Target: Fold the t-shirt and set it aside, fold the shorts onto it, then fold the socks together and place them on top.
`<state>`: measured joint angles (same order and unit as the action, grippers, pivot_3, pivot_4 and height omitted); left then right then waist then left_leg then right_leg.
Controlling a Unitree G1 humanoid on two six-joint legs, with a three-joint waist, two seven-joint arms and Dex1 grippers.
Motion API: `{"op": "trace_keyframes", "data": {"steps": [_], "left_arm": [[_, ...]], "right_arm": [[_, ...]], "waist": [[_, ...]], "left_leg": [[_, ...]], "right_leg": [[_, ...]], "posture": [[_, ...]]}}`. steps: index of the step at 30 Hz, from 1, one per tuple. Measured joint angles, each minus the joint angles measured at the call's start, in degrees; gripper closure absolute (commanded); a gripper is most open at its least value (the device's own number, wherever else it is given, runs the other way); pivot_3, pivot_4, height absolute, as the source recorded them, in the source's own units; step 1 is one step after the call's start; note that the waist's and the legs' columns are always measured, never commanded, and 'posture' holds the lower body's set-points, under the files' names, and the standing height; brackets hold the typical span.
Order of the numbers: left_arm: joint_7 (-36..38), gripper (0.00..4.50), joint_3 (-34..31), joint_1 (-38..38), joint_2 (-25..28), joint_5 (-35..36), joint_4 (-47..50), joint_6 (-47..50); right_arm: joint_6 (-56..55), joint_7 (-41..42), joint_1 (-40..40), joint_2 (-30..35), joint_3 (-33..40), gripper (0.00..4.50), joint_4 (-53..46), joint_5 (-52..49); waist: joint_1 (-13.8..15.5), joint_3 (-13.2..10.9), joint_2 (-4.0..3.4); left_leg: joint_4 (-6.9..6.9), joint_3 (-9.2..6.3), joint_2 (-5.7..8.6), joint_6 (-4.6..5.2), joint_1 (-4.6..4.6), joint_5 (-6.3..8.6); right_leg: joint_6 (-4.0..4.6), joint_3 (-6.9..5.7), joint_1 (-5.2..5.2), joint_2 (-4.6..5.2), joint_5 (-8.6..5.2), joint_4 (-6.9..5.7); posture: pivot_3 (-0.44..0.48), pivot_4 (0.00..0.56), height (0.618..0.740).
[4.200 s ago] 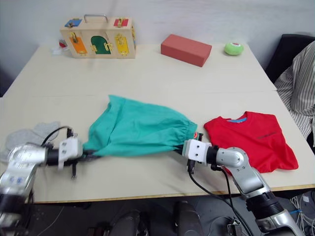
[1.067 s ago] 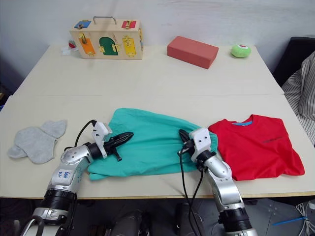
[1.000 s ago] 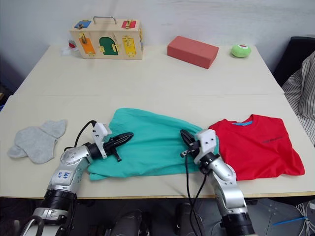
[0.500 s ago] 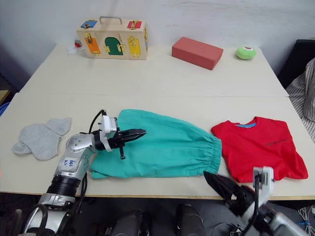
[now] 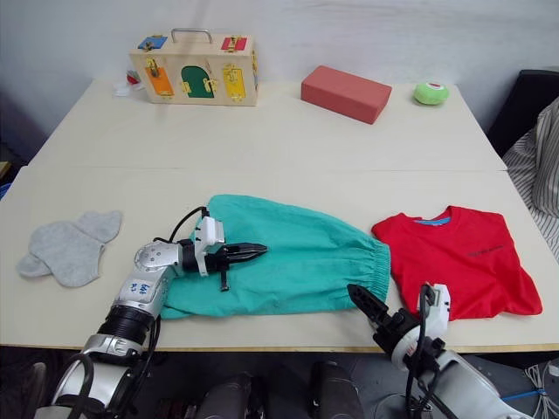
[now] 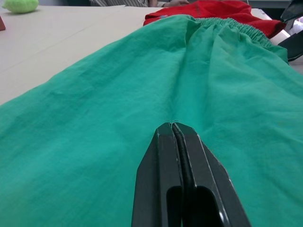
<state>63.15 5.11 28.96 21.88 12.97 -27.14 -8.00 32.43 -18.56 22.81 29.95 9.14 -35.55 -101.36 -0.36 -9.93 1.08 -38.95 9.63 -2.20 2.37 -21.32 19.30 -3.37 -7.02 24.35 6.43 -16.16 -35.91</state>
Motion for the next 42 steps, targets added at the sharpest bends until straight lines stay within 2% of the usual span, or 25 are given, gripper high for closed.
{"op": "trace_keyframes", "data": {"steps": [3, 6, 10, 14, 17, 21, 28, 32, 35, 37, 40, 42], "left_arm": [[-1.28, 4.5, -0.64, -0.47, -0.11, -0.09, -1.17, 0.11], [-2.13, 4.5, -1.25, -0.89, -0.82, -0.04, -2.61, -1.09], [-2.42, 4.5, -1.81, -1.87, -0.9, 0.12, -2.53, -1.68], [-3.02, 4.5, -2.06, -2.21, -0.88, 0.12, -2.24, -1.89], [-3.78, 4.5, -2.08, -2.5, -0.96, 0.36, -1.0, -0.71], [-5.09, 4.5, -2.66, -4.31, -0.78, 1.22, 3.48, 2.95], [-8.97, 4.5, -3.81, -8.11, 0.68, 2.13, 13.73, 10.06], [-11.59, 4.5, -3.85, -9.22, 0.64, 1.77, 15.37, 12.34], [-14.2, 4.5, -3.43, -9.42, 0.76, 0.11, 15.75, 14.04], [-16.19, 4.5, -3.19, -9.66, 1.25, -1.63, 16.0, 13.77], [-18.16, 4.5, -3.5, -10.35, 1.56, -2.13, 16.52, 13.26], [-18.89, 4.5, -4.51, -11.83, 1.9, -1.93, 17.43, 13.22]], "right_arm": [[-0.22, -0.52, -5.8, -3.52, -2.1, 0.01, 3.33, 2.77], [-1.84, 0.53, -12.01, -9.33, -4.41, 0.63, 8.87, 9.39], [-3.82, 2.57, -16.25, -13.77, -6.18, 1.95, 12.9, 19.57], [-5.95, 3.39, -17.82, -17.69, -6.52, 3.46, 13.53, 27.35], [-6.27, 4.82, -18.91, -18.24, -6.57, 4.41, 12.94, 32.2], [-6.29, 5.68, -20.14, -17.77, -6.3, 4.46, 12.82, 38.27], [-3.57, 10.65, -23.31, -6.82, -0.93, 4.46, 12.34, 45.48], [-1.33, 13.09, -28.26, -4.11, 0.27, 4.46, 12.42, 47.57], [1.97, 15.57, -34.74, -0.72, -3.32, 4.46, 11.96, 51.18], [4.95, 17.64, -39.7, 1.7, -8.87, 4.46, 10.15, 55.79], [8.05, 18.5, -44.09, -0.02, -14.01, 4.46, 8.89, 58.85], [10.19, 18.4, -47.51, -3.49, -16.94, 4.46, 10.08, 61.13]], "waist": [[-0.09, 0.12, 0.17], [-0.34, 0.56, 0.29], [-0.73, 0.87, 0.19], [-1.02, 0.96, 0.01], [-1.09, 0.96, 0.01], [-0.97, 0.88, -0.1], [-1.08, 0.6, -0.42], [-1.28, 0.4, -0.52], [-1.26, 0.23, -0.68], [-1.26, 0.16, -0.78], [-1.18, 0.16, -0.78], [-1.63, 0.16, -0.78]], "left_leg": [[0.02, -0.01, -0.03, -0.01, 0.08, -0.02], [0.01, -0.01, -0.06, -0.02, 0.17, -0.02], [0.05, -0.04, -0.07, -0.05, 0.19, -0.01], [0.06, -0.06, -0.07, -0.07, 0.18, -0.01], [0.05, -0.06, -0.05, -0.06, 0.15, -0.01], [0.05, -0.09, 0.0, -0.04, -0.02, 0.01], [0.06, -0.05, 0.06, 0.01, -0.2, -0.02], [0.06, -0.03, 0.05, 0.0, -0.17, -0.04], [0.08, -0.01, 0.04, -0.01, -0.17, -0.04], [0.2, -0.01, 0.03, -0.07, -0.14, -0.07], [0.31, 0.0, 0.03, -0.14, -0.1, -0.13], [0.31, 0.08, 0.02, -0.15, -0.06, -0.15]], "right_leg": [[0.0, 0.0, -0.03, -0.01, 0.0, -0.01], [0.01, 0.0, -0.14, -0.03, 0.0, -0.01], [0.02, -0.01, -0.14, -0.03, 0.0, 0.01], [0.04, -0.01, -0.13, -0.02, -0.01, 0.0], [0.03, -0.01, -0.13, 0.01, 0.0, 0.02], [0.02, -0.02, -0.02, 0.05, -0.01, 0.05], [-0.02, -0.03, 0.15, 0.05, -0.02, 0.06], [-0.02, -0.03, 0.16, 0.04, -0.02, 0.01], [-0.02, -0.02, 0.19, 0.04, -0.02, -0.01], [-0.01, -0.03, 0.22, 0.04, -0.02, 0.0], [0.04, -0.05, 0.22, 0.03, -0.05, 0.0], [0.04, -0.02, 0.22, 0.03, -0.05, -0.03]], "posture": [[0.0, 0.15, 0.74], [0.0, 0.15, 0.74], [0.0, 0.15, 0.74], [0.0, 0.15, 0.74], [0.0, 0.15, 0.74], [0.0, 0.15, 0.74], [0.0, 0.15, 0.74], [0.0, 0.15, 0.74], [0.0, 0.15, 0.74], [0.0, 0.15, 0.74], [0.0, 0.15, 0.74], [0.0, 0.15, 0.74]]}}
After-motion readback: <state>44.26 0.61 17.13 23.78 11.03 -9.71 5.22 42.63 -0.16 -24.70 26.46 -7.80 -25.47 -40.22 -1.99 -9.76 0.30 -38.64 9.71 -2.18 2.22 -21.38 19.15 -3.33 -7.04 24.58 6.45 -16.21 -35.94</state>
